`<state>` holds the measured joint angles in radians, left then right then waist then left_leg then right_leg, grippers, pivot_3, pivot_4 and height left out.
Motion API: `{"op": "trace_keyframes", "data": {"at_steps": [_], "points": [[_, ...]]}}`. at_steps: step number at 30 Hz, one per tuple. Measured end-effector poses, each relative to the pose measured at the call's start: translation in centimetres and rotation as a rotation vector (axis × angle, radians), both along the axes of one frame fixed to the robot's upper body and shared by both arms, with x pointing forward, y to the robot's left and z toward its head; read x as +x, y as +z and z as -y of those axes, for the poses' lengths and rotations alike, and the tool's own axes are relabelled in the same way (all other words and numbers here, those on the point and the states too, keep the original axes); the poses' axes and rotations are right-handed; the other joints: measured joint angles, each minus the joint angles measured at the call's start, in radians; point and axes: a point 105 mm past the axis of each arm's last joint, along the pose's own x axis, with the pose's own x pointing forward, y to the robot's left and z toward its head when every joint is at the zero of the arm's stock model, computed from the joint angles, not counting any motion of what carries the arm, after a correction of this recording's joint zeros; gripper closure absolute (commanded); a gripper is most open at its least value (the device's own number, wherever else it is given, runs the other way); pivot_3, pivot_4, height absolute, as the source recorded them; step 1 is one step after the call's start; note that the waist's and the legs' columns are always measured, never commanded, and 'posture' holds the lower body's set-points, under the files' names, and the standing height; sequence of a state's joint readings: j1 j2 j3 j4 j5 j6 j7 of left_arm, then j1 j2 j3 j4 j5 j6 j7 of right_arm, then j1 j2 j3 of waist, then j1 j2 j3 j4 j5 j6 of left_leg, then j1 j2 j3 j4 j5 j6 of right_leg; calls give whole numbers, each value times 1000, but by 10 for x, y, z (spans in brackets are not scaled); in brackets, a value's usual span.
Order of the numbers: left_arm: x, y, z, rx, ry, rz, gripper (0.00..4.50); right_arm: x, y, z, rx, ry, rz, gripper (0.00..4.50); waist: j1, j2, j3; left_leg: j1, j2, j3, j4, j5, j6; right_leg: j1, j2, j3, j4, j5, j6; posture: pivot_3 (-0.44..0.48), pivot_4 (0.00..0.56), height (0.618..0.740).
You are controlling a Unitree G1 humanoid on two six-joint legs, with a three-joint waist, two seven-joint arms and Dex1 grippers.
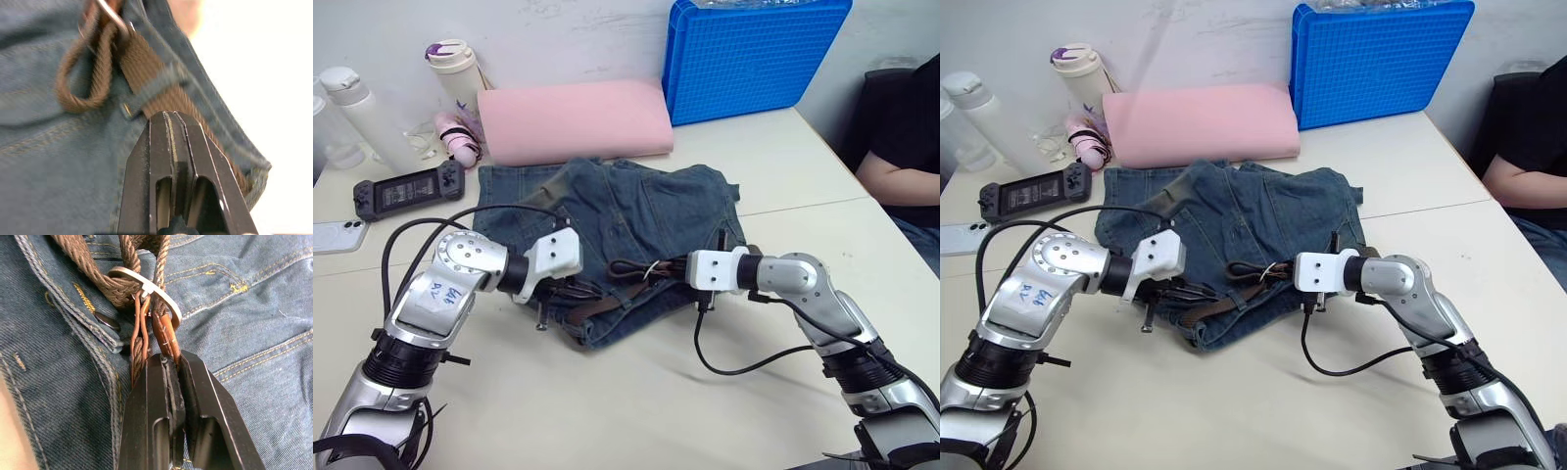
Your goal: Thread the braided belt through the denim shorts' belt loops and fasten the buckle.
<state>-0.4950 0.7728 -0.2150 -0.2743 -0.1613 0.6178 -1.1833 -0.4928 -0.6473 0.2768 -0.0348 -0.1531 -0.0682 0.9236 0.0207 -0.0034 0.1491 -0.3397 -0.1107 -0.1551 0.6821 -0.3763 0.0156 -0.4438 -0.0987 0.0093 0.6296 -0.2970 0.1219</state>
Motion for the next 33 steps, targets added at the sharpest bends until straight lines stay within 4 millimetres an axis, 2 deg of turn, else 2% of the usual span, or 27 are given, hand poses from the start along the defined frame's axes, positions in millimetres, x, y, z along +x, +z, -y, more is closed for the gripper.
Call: {"op": "trace_keyframes", "data": {"at_steps": [8, 14, 19, 24, 28, 33], "points": [[-3, -23, -1, 73, -12, 5, 4469, -1, 0, 2, -24, 13, 12, 4500, 1, 0, 0, 0, 0, 0, 0, 0, 0, 0, 0, 0, 0, 0, 0, 0, 150, 740], [-8, -32, 1, 72, -33, 10, 4469, -3, 4, 14, -116, 39, 106, 4500, 3, 1, 0, 0, 0, 0, -1, 0, 0, 0, 0, 0, -1, 0, 0, 0, 150, 740], [-11, -36, 0, 112, -78, 61, 4469, -4, 11, 40, -243, 75, 240, 4500, 3, 2, -1, 3, 0, 3, -2, 0, 0, 1, 0, 1, -2, 0, 0, 0, 150, 740], [-15, -39, -1, 160, -134, 125, 4469, -4, 11, 92, -407, 71, 334, 4500, 2, 6, -4, 4, 0, 6, -4, -1, 1, 1, 1, 2, -3, 0, 0, 0, 150, 740], [-20, -40, -3, 192, -154, 144, 4469, -4, 6, 121, -464, 62, 395, 4500, -1, 11, -8, 7, 1, 11, -8, -1, 2, 1, 2, 7, -3, 0, 0, 0, 150, 740], [-27, -43, -2, 201, -178, 135, 4469, 4, -4, 125, -470, 76, 471, 4500, -2, 12, -10, 16, 1, 22, -16, -1, 3, 1, 3, 18, -3, 0, 0, 0, 150, 740]]}}
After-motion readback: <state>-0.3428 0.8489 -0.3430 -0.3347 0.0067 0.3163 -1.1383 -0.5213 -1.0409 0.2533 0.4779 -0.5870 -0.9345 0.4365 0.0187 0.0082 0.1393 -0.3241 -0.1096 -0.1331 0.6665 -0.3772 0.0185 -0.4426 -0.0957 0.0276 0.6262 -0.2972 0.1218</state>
